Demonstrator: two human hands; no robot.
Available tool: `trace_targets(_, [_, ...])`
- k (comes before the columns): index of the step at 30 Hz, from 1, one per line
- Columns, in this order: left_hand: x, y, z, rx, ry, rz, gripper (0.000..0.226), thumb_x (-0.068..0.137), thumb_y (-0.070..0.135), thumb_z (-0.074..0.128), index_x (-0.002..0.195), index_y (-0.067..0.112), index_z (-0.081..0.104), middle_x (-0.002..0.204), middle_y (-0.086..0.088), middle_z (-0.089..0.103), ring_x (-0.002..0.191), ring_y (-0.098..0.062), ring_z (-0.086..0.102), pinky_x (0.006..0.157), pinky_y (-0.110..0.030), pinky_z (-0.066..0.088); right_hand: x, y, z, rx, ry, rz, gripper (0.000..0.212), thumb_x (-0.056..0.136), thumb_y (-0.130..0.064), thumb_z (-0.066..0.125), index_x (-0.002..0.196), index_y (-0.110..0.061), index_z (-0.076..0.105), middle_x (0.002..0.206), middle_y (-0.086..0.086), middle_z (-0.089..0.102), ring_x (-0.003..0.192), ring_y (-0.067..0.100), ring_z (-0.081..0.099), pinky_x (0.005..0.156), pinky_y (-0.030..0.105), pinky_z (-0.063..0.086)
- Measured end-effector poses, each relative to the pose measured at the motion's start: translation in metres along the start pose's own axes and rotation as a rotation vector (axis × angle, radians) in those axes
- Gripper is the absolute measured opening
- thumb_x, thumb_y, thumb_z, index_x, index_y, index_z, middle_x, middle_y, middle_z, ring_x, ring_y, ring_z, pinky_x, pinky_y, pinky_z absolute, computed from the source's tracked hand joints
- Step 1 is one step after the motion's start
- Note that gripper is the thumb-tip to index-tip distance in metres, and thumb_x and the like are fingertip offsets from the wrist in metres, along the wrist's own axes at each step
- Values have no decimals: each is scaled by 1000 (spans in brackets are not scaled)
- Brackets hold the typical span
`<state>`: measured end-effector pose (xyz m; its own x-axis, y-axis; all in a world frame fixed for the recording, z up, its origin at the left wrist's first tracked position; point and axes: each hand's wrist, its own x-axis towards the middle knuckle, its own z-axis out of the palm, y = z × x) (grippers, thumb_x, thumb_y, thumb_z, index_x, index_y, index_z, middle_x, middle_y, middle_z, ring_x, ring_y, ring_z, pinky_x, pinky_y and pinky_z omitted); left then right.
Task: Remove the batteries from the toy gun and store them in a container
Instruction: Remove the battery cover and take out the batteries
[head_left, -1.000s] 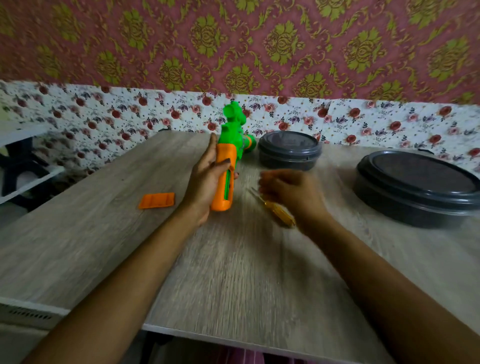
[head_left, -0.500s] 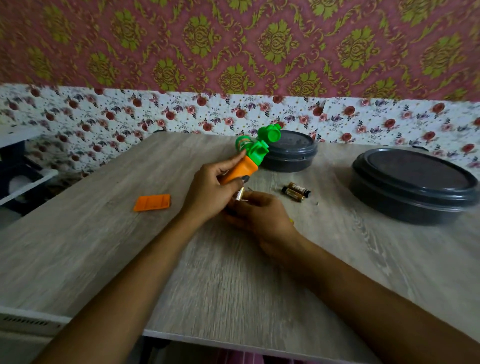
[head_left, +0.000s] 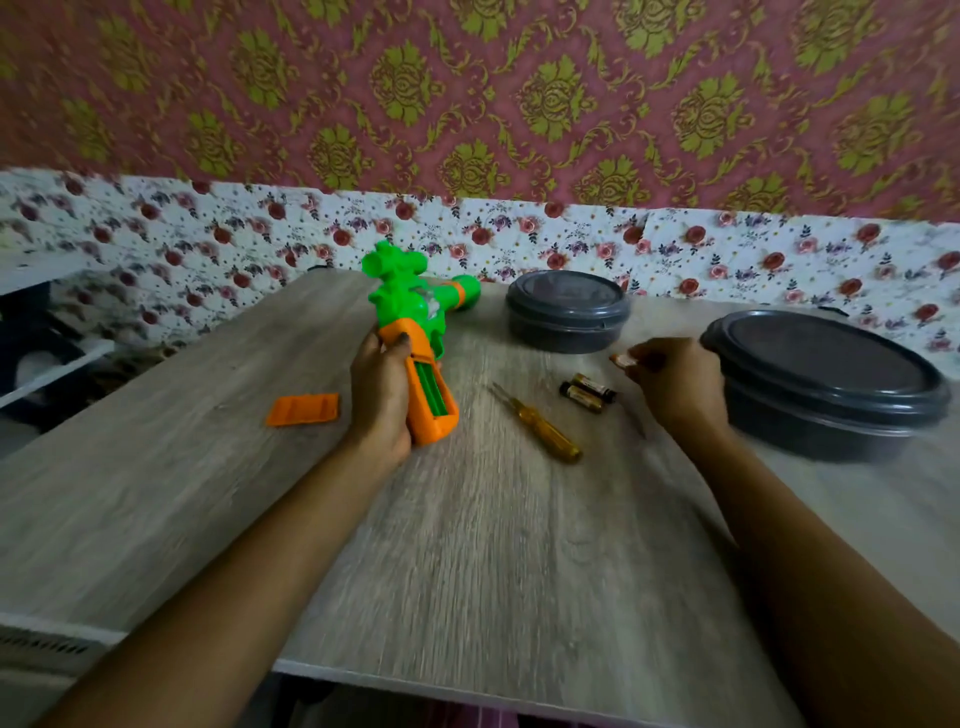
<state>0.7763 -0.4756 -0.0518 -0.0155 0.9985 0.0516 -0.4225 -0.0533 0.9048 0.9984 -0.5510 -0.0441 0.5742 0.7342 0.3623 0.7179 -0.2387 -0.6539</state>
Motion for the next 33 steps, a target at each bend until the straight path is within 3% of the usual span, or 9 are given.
trace_targets(5, [5,0,-4,-78,71,-108,18,97,12,40,89,22,54,88,-7,59,74,-23,58,71,-36,49,1,11,5,18,-132,70,12,89,-15,55,100,-16,61,104,6,63,80,10,56,76,31,49])
trace_targets(10, [8,0,-5,-31,117,-125,17,95,14,46,82,22,54,90,-10,59,83,-27,56,87,-43,48,1,6,7,-63,-133,22,22,91,-13,53,112,-13,60,114,9,62,89,13,56,81,30,46])
trace_targets(12, [9,1,-6,-26,138,-146,17,94,15,47,80,22,53,87,-10,59,75,-23,56,80,-40,49,-1,-1,7,-79,-30,-70,23,91,-14,53,113,-13,60,115,9,62,90,13,58,80,29,48])
trace_targets(15, [12,4,-8,-19,160,-162,19,94,14,48,77,21,51,77,-6,56,67,-20,53,73,-38,47,-16,-26,9,39,14,-293,17,90,-17,56,105,-15,62,104,3,64,74,0,54,63,13,46])
trace_targets(19, [16,7,-10,35,172,-119,22,92,5,50,73,17,53,72,-6,56,66,-20,54,63,-29,44,-52,-75,31,54,-377,-494,33,85,-31,62,116,-20,60,108,-10,59,92,8,59,78,21,51])
trace_targets(22, [18,10,-16,97,187,-125,23,90,2,51,70,14,53,70,-7,54,67,-22,53,60,-28,43,-69,-92,56,52,-550,-491,41,78,-35,69,117,-24,61,112,-2,66,94,14,64,85,32,52])
trace_targets(26, [19,11,-29,147,213,-138,22,86,2,56,67,13,51,71,-9,54,74,-24,54,67,-33,42,-75,-97,69,74,-452,-474,26,74,-26,69,100,-24,68,88,0,71,75,9,64,75,26,51])
trace_targets(30, [16,18,-40,167,219,-129,12,52,13,57,64,13,54,69,-8,57,76,-22,52,68,-34,38,-78,-101,73,62,-416,-427,26,71,-30,73,97,-24,69,92,-3,70,78,8,62,76,25,51])
trace_targets(33, [14,22,-45,135,218,-119,14,67,2,61,62,13,55,55,-1,56,61,-18,47,59,-29,37,-79,-105,76,43,-426,-444,30,72,-29,73,100,-22,69,98,0,70,84,12,64,78,24,50])
